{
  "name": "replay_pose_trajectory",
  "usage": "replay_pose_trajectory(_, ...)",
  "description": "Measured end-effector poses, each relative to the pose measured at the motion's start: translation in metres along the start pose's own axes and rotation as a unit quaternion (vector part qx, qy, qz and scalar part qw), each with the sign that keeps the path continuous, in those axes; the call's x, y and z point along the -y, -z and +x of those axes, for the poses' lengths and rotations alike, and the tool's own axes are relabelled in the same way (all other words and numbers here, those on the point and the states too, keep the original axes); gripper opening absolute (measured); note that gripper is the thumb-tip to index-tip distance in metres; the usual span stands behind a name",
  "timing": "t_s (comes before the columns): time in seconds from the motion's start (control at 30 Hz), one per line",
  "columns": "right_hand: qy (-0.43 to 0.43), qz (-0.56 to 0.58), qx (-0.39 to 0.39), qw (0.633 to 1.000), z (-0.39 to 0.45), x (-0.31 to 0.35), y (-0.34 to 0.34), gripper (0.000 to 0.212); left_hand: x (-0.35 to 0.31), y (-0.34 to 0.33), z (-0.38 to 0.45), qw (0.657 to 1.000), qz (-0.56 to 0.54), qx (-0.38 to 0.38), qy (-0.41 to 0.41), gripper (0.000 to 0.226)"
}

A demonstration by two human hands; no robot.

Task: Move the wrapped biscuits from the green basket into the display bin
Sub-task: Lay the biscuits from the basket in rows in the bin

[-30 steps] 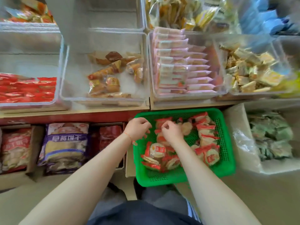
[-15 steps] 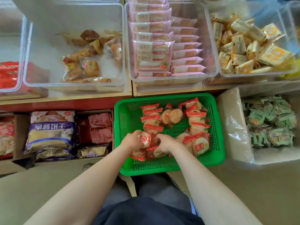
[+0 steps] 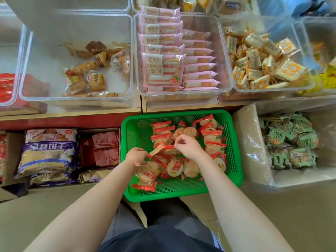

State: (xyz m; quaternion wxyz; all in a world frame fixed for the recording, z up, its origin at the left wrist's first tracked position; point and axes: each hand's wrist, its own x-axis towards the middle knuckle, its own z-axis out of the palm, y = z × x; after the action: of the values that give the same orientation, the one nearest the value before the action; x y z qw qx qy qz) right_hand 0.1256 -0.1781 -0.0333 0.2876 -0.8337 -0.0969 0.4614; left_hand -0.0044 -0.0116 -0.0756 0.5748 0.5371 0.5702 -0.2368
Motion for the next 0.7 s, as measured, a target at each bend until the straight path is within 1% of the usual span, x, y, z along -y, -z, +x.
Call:
replay_pose_trajectory(0.1,-0.007,0.061,-0.04,0.997,0.001,-0.005,0.005,0.005,-0.002,-0.007,-0.007,0.996,-0.058,0.062,0.038,0.045)
replay_pose_trajectory(0.13,-0.018,0.091,-0.052,0.994,0.0,-0.008,0.007,0.004,-0.001,-0.01,-0.008,0.993,-0.074,0.077,0.052,0.042)
replay_pose_trajectory(0.2,-0.046,0.163,-0.08,0.982,0.0,-0.015,0.007,0.004,-0.001,-0.015,-0.009,0.989,-0.09,0.092,0.077,0.04)
replay_pose_trajectory(0.3,-0.093,0.276,-0.106,0.951,-0.003,-0.023,0.004,0.004,0.001,-0.022,-0.007,0.985,-0.105,0.097,0.1,0.044)
replay_pose_trajectory(0.4,-0.121,0.313,-0.106,0.936,-0.003,-0.034,0.001,0.006,-0.003,-0.028,-0.009,0.972,-0.174,0.104,0.118,0.038)
replay_pose_trajectory(0.43,-0.125,0.312,-0.102,0.936,-0.003,-0.036,0.0,0.006,-0.004,-0.03,-0.009,0.972,-0.174,0.104,0.116,0.043)
replay_pose_trajectory(0.47,-0.128,0.31,-0.097,0.937,-0.003,-0.036,-0.001,0.006,-0.005,-0.03,-0.007,0.977,-0.158,0.099,0.107,0.05)
replay_pose_trajectory(0.53,-0.137,0.309,-0.086,0.937,-0.003,-0.036,-0.005,0.007,-0.01,-0.031,-0.007,0.99,-0.11,0.074,0.056,0.053)
replay_pose_trajectory(0.6,-0.147,0.314,-0.077,0.935,-0.001,-0.036,-0.01,0.009,-0.017,-0.03,-0.011,0.997,-0.055,0.059,-0.011,0.047)
replay_pose_trajectory(0.7,-0.158,0.324,-0.067,0.93,0.004,-0.036,-0.019,0.013,-0.02,-0.025,-0.012,0.994,0.047,0.039,-0.087,0.029)
